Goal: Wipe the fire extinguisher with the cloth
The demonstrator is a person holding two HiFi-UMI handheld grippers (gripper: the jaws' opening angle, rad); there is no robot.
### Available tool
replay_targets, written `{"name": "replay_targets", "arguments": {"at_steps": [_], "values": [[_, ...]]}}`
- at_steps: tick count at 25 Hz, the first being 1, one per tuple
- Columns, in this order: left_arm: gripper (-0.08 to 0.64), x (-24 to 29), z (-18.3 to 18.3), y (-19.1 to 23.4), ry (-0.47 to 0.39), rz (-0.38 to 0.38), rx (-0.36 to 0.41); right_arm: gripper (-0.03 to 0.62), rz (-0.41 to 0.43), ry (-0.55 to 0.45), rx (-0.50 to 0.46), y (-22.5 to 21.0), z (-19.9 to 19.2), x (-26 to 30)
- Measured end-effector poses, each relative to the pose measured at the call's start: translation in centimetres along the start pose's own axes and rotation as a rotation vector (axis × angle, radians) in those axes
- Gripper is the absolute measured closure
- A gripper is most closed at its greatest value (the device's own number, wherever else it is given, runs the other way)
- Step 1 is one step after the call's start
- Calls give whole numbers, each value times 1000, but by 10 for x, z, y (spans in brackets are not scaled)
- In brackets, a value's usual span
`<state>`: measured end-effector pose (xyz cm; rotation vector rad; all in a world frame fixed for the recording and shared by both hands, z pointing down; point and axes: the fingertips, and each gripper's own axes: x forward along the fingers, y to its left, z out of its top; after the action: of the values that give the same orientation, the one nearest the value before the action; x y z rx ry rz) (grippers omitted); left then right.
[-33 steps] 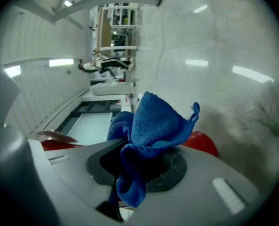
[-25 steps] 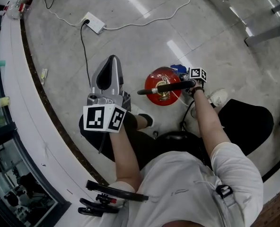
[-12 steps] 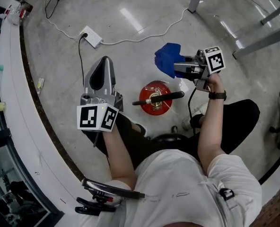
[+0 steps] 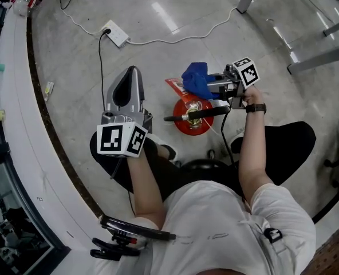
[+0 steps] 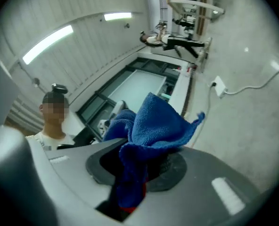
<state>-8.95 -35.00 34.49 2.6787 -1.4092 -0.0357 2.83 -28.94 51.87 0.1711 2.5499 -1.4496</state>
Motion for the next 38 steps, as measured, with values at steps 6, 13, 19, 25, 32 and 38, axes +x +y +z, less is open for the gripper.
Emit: {"name": "replay_targets", "arguments": {"at_steps": [6,13,19,25,32,38], "values": [[560,1,-12,3,35,15,15,491,-602,181,409,-218,-134,-60],[560,1,-22,7,71,21,28,482,-982,-73,464,-317,-214,-133],[560,-8,-19,27,15,62,18,485,-778,7,340,-272,-114,-99],[560,-13,-4,34,-21,70,2,485,-25,-18,102,-38,64,9],[560,-18,-9,45,-16,80,-11,482,239,543,-233,69,-4,60],[560,-21,-20,53,2,100,-27,480,125,396,-3,-3,2,56]]}}
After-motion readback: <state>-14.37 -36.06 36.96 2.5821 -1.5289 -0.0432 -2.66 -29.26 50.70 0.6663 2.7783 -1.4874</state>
